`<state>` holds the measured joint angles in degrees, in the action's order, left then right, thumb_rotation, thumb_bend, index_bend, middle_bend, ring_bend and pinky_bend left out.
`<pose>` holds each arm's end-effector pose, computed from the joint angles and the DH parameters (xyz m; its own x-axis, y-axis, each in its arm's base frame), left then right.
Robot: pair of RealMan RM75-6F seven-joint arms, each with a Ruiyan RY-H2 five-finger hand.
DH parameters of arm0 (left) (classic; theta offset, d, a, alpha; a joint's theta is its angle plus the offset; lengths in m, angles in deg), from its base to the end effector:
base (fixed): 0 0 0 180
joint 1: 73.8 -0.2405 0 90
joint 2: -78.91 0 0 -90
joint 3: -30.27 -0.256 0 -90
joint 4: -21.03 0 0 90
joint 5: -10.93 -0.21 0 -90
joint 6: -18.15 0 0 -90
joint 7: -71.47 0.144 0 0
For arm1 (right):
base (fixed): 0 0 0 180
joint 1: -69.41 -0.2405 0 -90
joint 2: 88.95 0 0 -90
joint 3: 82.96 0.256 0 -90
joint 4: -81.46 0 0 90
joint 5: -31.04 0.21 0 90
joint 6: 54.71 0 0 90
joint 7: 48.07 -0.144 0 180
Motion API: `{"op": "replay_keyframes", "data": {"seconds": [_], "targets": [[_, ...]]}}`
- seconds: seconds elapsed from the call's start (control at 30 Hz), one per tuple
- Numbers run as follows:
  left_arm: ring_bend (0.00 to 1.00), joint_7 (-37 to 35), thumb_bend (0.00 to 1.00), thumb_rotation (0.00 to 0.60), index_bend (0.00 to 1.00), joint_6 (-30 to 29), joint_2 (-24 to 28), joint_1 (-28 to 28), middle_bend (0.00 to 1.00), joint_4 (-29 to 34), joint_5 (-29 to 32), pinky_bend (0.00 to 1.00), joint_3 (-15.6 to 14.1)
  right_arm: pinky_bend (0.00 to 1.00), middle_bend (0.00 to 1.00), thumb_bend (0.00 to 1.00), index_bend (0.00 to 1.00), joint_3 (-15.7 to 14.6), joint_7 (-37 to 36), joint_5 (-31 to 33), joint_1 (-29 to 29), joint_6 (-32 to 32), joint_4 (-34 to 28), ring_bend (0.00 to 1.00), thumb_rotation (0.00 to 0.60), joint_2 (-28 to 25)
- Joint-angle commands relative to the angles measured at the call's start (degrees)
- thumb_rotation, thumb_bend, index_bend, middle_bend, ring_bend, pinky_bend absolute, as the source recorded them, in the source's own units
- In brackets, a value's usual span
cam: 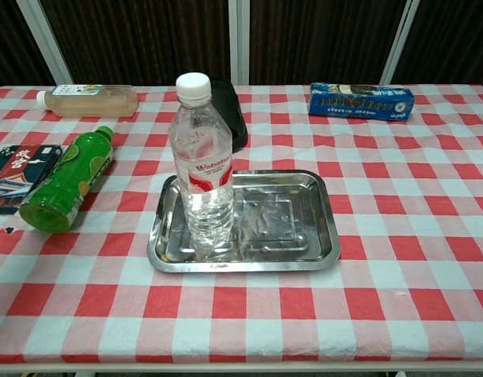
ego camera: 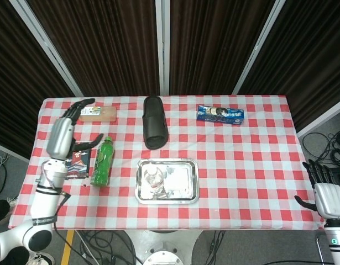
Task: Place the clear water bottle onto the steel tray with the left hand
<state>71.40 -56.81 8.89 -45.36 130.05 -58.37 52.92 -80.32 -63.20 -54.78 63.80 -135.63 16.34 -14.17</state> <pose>-0.1346 0.3189 0.1467 -0.1152 -0.0699 0.9909 0.9556 -0.2802 0.0914 -0.3864 -0.1899 0.1429 0.4143 -0.0474 0.9089 -0.9089 0.0305 0.4159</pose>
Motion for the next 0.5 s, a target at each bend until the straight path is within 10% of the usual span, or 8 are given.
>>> {"op": "replay_keyframes", "data": {"seconds": [0.03,0.5], "targets": [[0.19,7.6,0.35,0.6,0.3,-3.54,4.47,-5.95,0.31,-11.68,-6.23,0.23,-8.69,0.0,0.0,0.09,0.0,0.15,0.22,-0.12,-0.01,-0.39,-0.33,0.0,0.6,-0.06],[0.19,0.59,0.25,0.6,0.3,-9.37,2.16,-17.1,0.31,-26.88,-12.96,0.23,-20.64,0.0,0.0,0.09,0.0,-0.38,1.45,-0.71,0.04,-0.6,0.28,0.0,0.6,0.56]]}}
